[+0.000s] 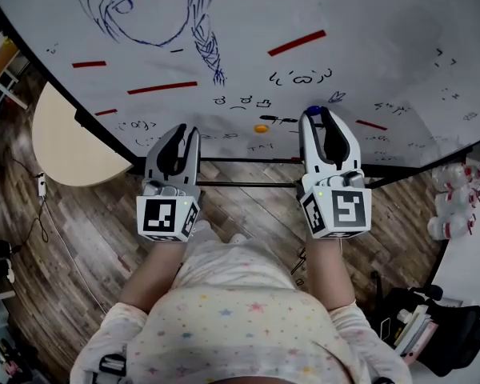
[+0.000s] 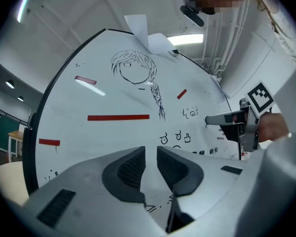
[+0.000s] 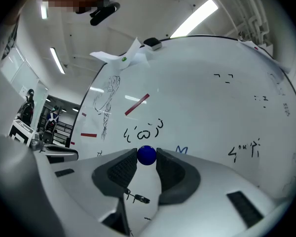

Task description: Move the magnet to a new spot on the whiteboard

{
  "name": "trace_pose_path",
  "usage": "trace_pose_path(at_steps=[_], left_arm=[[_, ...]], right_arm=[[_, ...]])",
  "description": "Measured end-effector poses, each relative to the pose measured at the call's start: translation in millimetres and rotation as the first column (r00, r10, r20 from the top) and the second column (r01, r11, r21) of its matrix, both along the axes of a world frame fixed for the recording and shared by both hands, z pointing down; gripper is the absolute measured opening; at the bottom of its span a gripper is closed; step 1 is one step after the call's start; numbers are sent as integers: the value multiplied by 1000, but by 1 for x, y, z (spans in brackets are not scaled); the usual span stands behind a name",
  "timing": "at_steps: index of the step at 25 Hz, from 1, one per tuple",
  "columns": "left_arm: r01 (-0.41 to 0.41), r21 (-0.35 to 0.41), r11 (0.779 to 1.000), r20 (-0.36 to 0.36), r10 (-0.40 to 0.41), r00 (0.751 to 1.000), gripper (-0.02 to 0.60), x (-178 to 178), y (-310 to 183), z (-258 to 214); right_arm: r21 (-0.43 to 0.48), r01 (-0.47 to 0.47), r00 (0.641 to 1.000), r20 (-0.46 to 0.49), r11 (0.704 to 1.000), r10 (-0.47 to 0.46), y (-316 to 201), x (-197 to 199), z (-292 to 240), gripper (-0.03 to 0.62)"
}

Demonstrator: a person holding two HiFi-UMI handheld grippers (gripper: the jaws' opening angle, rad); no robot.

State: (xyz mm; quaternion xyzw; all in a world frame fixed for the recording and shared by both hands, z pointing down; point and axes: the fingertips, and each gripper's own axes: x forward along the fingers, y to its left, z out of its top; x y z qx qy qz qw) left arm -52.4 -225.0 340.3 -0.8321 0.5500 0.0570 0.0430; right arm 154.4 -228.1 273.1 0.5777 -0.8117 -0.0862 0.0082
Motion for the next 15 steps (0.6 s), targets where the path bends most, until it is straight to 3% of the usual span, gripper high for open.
trace_pose_path(at_steps=[15], left_arm=[[-26,118,993,4,26,1000,38,12,-6,-58]], right_arm=[[111,28,999,-21,993,-25,7,-5,-57,121]])
